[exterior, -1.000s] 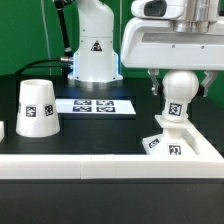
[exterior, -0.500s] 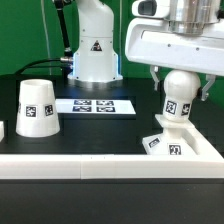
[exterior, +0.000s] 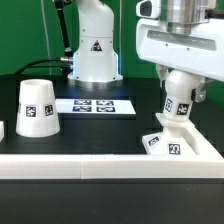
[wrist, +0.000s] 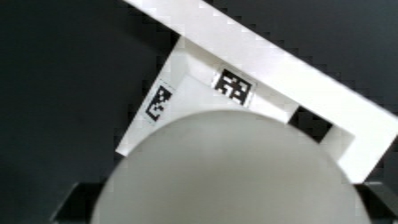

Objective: Assemble lamp

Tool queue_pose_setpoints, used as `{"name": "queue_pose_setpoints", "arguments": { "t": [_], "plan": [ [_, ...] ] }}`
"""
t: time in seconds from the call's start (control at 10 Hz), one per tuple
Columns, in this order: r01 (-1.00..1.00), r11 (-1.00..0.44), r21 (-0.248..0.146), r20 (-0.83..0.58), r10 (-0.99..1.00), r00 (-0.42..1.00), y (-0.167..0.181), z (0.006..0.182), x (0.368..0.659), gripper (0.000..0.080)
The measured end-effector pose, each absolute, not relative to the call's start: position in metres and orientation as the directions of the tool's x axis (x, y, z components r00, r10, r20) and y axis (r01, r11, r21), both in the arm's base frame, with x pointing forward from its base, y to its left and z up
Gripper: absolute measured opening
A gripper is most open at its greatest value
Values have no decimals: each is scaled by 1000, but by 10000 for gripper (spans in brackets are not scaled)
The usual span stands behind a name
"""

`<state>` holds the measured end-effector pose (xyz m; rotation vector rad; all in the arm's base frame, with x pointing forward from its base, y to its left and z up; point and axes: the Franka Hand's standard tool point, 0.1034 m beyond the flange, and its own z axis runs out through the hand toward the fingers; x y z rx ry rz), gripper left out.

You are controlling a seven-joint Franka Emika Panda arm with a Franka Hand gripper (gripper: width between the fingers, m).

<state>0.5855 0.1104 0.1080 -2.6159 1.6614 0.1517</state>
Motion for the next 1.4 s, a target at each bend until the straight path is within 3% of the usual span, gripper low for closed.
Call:
{"name": "queue_pose_setpoints", "arguments": {
  "t": [0.3, 0.4, 0.5, 0.7, 1.0, 1.4],
  "plan": [
    [-959, -281, 27, -120, -954, 276, 109, 108, 587, 576],
    [-955, -296, 25, -121, -949, 291, 110, 108, 586, 576],
    [-953, -302, 25, -121, -947, 296, 111, 107, 586, 674],
    [-914, -405, 13, -120, -908, 401, 112, 108, 586, 692],
    [-725, -689, -13, -94, -721, 687, 116, 113, 582, 699],
    [-502, -864, -39, -89, -497, 863, 118, 112, 582, 699]
  ]
}}
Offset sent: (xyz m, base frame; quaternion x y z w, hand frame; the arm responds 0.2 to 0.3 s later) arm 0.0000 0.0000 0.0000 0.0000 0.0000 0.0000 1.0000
